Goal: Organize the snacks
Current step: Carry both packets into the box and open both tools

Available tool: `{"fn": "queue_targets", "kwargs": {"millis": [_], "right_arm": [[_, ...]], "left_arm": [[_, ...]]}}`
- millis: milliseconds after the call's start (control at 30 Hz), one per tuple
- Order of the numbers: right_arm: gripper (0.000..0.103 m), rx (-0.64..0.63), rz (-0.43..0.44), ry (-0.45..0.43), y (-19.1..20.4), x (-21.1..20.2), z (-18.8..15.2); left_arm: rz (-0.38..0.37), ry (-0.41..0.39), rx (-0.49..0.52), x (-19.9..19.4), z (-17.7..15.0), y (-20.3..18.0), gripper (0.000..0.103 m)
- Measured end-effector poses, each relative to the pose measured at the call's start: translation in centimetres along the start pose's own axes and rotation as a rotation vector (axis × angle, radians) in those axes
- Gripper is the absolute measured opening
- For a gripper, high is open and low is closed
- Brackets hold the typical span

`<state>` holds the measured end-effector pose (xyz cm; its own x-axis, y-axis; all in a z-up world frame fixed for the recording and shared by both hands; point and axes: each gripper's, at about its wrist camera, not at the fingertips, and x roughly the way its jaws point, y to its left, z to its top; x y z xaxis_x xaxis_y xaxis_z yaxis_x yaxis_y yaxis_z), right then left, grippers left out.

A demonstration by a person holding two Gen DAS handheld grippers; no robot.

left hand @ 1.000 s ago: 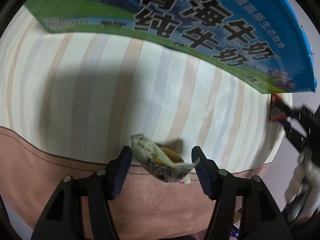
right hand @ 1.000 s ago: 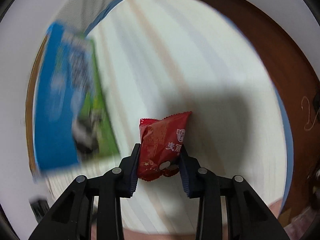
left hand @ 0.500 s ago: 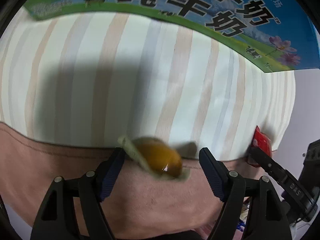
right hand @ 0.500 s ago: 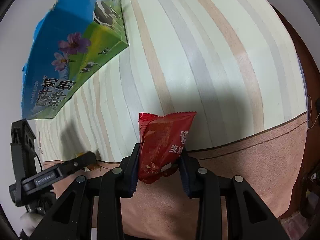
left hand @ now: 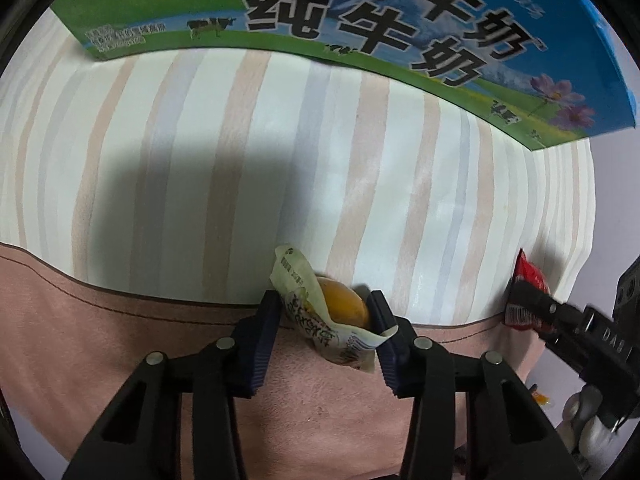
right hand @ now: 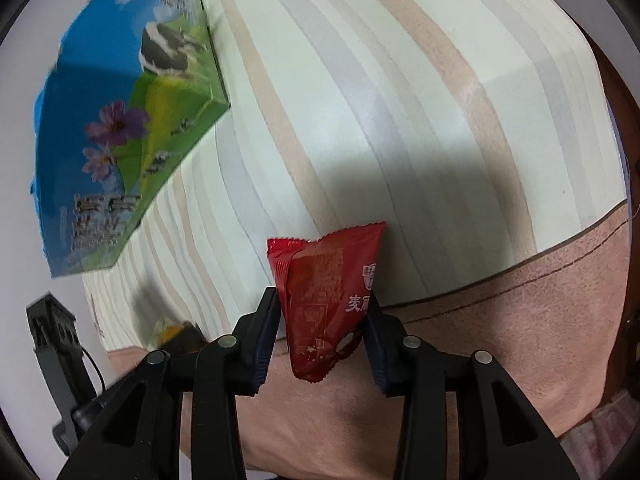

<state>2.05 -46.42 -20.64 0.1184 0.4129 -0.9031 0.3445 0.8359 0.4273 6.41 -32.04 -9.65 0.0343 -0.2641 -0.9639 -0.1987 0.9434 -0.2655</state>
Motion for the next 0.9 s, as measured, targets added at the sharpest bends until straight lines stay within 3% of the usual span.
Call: {"fn": "queue_targets", "kwargs": {"millis": [200,467,600,800,900], "right_arm": [[0.036,-0.094,-0.046,-0.047,1.1,-1.3,-0.8],[0.036,-0.162,0.004,-0.053,3.5,-2.4,-2.6],[0.036,-0.214,0.040,-0.068,5.1,-4.3,-3.0],[0.036,-0.300,0.103,-0.138,8.2,-9.6,-1.7],[0.036,-0.343,0.127,-0.183,10.2,-12.3,-0.3]], "left_arm": [[0.006,-0.020,0.020,-0.5,-1.0,-2.3,0.037],[-0.038,-0.047,0.025,-2.9,-2.0,-2.2,0.036],[-0.086,-0.067,0.028,-5.7,-1.3,-1.7,0.035],[-0.208,-0.141,0.037,-11.7,0.0,-4.5,0.035],[-0.258,-0.195,0.068,-16.3,2.4,-4.8,0.035]]}}
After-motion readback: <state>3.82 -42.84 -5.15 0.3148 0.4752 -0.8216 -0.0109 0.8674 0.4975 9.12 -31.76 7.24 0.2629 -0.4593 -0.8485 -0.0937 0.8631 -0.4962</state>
